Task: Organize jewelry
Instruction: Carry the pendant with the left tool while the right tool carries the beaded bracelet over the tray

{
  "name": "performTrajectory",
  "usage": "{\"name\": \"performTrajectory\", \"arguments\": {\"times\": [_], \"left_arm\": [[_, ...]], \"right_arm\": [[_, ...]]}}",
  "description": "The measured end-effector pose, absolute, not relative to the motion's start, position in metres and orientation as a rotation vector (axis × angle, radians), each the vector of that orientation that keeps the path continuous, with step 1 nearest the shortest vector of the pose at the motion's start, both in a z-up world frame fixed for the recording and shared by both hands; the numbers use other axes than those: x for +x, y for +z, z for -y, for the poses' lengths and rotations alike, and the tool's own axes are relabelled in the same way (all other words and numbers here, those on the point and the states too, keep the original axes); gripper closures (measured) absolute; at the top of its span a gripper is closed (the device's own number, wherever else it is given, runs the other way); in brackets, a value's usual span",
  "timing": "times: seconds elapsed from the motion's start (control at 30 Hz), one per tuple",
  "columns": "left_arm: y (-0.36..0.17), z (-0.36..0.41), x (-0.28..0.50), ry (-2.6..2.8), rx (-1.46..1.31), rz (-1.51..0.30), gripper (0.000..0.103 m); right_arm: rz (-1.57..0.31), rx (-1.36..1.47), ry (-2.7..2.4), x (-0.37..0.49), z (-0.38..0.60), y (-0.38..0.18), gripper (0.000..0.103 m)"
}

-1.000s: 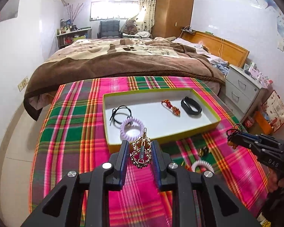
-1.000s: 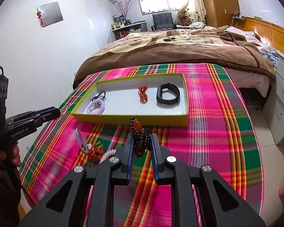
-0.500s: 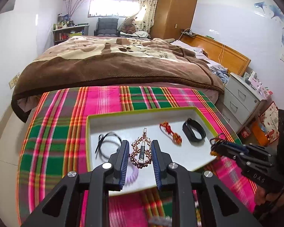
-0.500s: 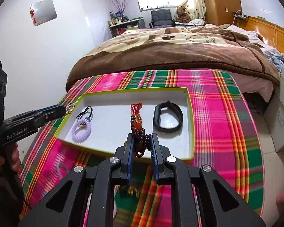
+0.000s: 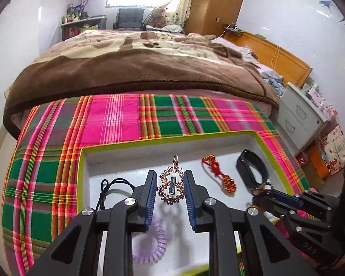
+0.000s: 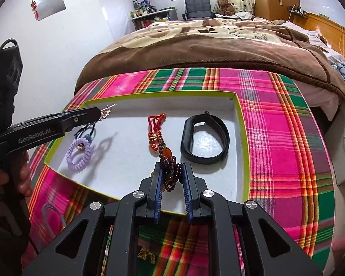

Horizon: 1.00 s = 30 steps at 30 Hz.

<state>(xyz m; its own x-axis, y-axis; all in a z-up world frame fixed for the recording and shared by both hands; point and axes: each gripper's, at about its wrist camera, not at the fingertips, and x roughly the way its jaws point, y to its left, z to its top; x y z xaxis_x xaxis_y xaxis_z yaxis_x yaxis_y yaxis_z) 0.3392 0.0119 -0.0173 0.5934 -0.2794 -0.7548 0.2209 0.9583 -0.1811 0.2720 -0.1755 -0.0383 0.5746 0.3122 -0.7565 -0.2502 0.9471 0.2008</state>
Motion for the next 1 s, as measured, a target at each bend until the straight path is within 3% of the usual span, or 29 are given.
{"name": "performTrajectory", "arguments": {"times": [1.0], "left_arm": [[-0.044, 0.001, 0.349, -0.289, -0.062, -0.977, 0.079]], "right_arm": [[-0.926, 0.039, 0.317, 0.275, 0.180, -0.042, 0.085]]}}
